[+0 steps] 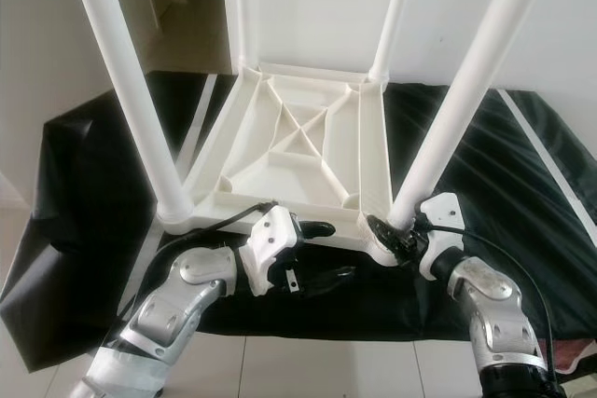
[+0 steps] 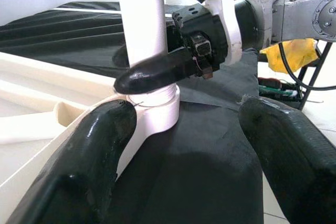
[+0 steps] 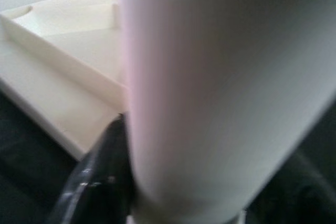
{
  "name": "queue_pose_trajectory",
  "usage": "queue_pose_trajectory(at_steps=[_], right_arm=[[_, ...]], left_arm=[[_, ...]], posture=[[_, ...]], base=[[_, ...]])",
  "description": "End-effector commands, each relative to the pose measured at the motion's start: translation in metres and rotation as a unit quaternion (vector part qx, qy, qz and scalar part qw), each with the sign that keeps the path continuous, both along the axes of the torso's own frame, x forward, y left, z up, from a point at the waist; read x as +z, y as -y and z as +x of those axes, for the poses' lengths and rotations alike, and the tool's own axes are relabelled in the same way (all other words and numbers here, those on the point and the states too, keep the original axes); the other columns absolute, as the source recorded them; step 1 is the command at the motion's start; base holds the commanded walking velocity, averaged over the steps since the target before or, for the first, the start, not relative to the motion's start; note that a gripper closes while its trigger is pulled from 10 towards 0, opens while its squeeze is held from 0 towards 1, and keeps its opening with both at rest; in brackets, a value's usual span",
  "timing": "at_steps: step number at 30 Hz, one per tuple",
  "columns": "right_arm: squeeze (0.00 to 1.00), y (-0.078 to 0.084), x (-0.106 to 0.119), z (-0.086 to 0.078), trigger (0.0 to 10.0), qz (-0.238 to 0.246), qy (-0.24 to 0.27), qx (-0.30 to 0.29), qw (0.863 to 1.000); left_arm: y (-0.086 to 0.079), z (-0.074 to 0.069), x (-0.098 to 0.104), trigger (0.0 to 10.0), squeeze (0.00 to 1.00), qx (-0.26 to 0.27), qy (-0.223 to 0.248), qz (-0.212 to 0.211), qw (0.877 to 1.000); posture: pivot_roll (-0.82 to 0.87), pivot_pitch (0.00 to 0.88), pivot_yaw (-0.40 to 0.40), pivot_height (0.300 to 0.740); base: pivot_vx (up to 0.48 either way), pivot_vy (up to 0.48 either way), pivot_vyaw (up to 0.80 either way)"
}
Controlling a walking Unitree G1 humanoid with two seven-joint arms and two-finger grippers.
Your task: Building children table
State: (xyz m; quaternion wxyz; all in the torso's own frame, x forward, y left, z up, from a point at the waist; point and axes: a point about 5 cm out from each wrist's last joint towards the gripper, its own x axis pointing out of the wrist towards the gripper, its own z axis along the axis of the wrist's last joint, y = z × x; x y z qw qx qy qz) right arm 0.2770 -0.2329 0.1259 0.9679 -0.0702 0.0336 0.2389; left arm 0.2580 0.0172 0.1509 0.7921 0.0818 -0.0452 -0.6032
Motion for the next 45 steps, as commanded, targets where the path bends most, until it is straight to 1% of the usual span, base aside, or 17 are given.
queue_pose_trajectory(at_steps=[1, 7, 8, 13, 14, 17, 18, 22, 25, 27, 30, 31, 35, 37, 39, 41, 45], right_arm=[[0.00, 0.002, -0.005, -0.002, 0.0, -0.006, -0.013, 0.003, 1.000], [0.00, 0.003, -0.007, -0.006, 0.0, -0.004, -0.015, 0.005, 1.000], [0.00, 0.003, -0.008, -0.007, 10.0, 0.000, -0.015, -0.002, 1.000], [0.00, 0.001, -0.007, -0.009, 10.0, 0.014, -0.015, -0.023, 1.000], [0.00, -0.007, -0.008, -0.012, 10.0, 0.036, -0.013, -0.067, 0.997], [0.00, -0.011, -0.008, -0.013, 10.0, 0.042, -0.012, -0.084, 0.996], [0.00, -0.013, -0.007, -0.013, 10.0, 0.072, -0.015, -0.112, 0.991], [0.00, -0.015, -0.006, -0.012, 10.0, 0.085, -0.011, -0.138, 0.987], [0.00, -0.019, -0.004, -0.010, 10.0, 0.113, -0.007, -0.181, 0.977], [0.00, -0.025, -0.004, -0.008, 10.0, 0.125, -0.007, -0.229, 0.965], [0.00, -0.031, -0.007, -0.007, 10.0, 0.107, -0.013, -0.289, 0.951], [0.00, -0.031, -0.007, -0.007, 10.0, 0.107, -0.013, -0.289, 0.951], [0.00, -0.042, -0.024, -0.005, 10.0, 0.074, -0.049, -0.411, 0.907], [0.00, -0.044, -0.026, -0.005, 10.0, 0.071, -0.052, -0.426, 0.900], [0.00, -0.052, -0.031, -0.004, 10.0, 0.083, -0.066, -0.454, 0.885], [0.00, -0.064, -0.029, 0.002, 10.0, 0.102, -0.071, -0.443, 0.888], [0.00, -0.068, -0.023, 0.008, 10.0, 0.114, -0.059, -0.419, 0.899]], left_arm=[[0.001, 0.003, 0.001, 10.0, 0.00, 0.008, 0.004, -0.002, 1.000], [0.003, 0.001, 0.001, 10.0, 0.00, 0.006, 0.002, -0.005, 1.000], [0.003, 0.000, 0.001, 10.0, 0.00, 0.004, 0.001, -0.005, 1.000], [0.004, -0.001, 0.000, 10.0, 0.00, 0.001, 0.000, -0.005, 1.000], [0.005, -0.001, 0.000, 10.0, 0.00, -0.003, -0.001, -0.007, 1.000], [0.005, -0.001, 0.001, 10.0, 0.00, -0.004, -0.001, -0.009, 1.000], [0.006, -0.001, 0.001, 10.0, 0.00, -0.005, -0.002, -0.009, 1.000], [0.006, -0.002, 0.000, 10.0, 0.00, -0.007, -0.003, -0.009, 1.000], [0.007, -0.003, -0.001, 10.0, 0.00, -0.011, -0.004, -0.008, 1.000], [0.008, -0.004, -0.001, 10.0, 0.00, -0.013, -0.006, -0.007, 1.000], [0.008, -0.004, -0.001, 10.0, 0.00, -0.014, -0.006, -0.008, 1.000], [0.008, -0.004, -0.001, 10.0, 0.00, -0.014, -0.006, -0.008, 1.000], [0.009, -0.004, -0.002, 10.0, 0.00, -0.016, -0.007, -0.001, 1.000], [0.010, -0.004, -0.003, 10.0, 0.00, -0.017, -0.009, 0.000, 1.000], [0.009, -0.004, -0.002, 10.0, 0.00, -0.017, -0.008, 0.001, 1.000], [0.009, -0.004, -0.003, 10.0, 0.00, -0.016, -0.007, 0.001, 1.000], [0.009, -0.005, -0.003, 10.0, 0.00, -0.015, -0.009, 0.001, 1.000]], posture=[[0.03, 0.000, -0.056, 0.740], [0.02, 0.000, -0.053, 0.740], [0.02, 0.000, -0.052, 0.740], [0.02, 0.000, -0.049, 0.740], [0.01, 0.000, -0.044, 0.740], [0.01, 0.000, -0.044, 0.740], [0.00, 0.000, -0.041, 0.740], [0.00, 0.000, -0.040, 0.740], [-0.01, 0.000, -0.037, 0.740], [-0.01, 0.000, -0.035, 0.740], [-0.01, 0.000, -0.034, 0.740], [-0.01, 0.000, -0.034, 0.740], [0.00, 0.000, -0.041, 0.740], [0.00, 0.000, -0.041, 0.740], [0.02, 0.000, -0.046, 0.740], [0.02, 0.000, -0.046, 0.740], [0.02, 0.000, -0.046, 0.740]], base=[[0.000, 0.000, 0.00], [0.000, 0.000, 0.00], [0.000, 0.000, 0.00], [0.000, 0.000, 0.00], [0.000, 0.000, 0.00], [0.000, 0.000, 0.00], [0.000, 0.000, 0.00], [0.000, 0.000, 0.00], [0.000, 0.000, 0.00], [0.000, 0.000, 0.00], [0.000, 0.000, 0.00], [0.000, 0.000, 0.00], [0.000, 0.000, 0.00], [0.000, 0.000, 0.00], [0.000, 0.000, 0.00], [0.000, 0.000, 0.00], [0.000, 0.000, 0.00]])
